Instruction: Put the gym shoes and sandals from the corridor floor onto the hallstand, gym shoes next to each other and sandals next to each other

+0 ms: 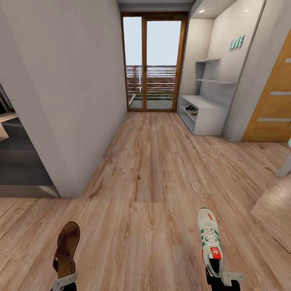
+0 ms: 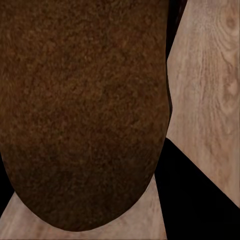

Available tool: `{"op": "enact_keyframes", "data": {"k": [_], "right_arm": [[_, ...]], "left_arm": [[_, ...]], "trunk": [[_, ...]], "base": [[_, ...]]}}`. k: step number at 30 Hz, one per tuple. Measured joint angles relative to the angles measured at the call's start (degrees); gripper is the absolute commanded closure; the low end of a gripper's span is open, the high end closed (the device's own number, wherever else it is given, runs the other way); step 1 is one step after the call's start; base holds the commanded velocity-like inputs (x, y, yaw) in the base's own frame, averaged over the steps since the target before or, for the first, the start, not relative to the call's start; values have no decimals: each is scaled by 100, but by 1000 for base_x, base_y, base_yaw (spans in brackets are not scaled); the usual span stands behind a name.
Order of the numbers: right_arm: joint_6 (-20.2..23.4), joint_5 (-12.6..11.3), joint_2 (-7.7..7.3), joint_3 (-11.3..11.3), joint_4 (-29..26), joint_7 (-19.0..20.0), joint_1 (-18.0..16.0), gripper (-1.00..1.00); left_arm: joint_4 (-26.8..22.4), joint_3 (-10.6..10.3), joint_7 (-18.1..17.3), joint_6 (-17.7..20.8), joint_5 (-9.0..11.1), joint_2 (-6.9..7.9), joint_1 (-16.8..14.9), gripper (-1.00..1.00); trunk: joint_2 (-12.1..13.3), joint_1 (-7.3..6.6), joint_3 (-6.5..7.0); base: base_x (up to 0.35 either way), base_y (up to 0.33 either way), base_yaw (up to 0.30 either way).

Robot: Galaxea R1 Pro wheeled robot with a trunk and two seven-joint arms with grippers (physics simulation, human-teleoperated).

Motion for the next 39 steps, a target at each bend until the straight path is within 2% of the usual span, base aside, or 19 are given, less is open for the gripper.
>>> {"op": "enact_keyframes", "data": {"k": [39], "right_arm": [[0, -3, -5, 0, 0, 0, 0, 100]], "left_arm": [[0, 0, -1, 0, -1, 17, 0, 100]], "trunk": [[0, 0, 0]], "base": [[340, 0, 0]]}}
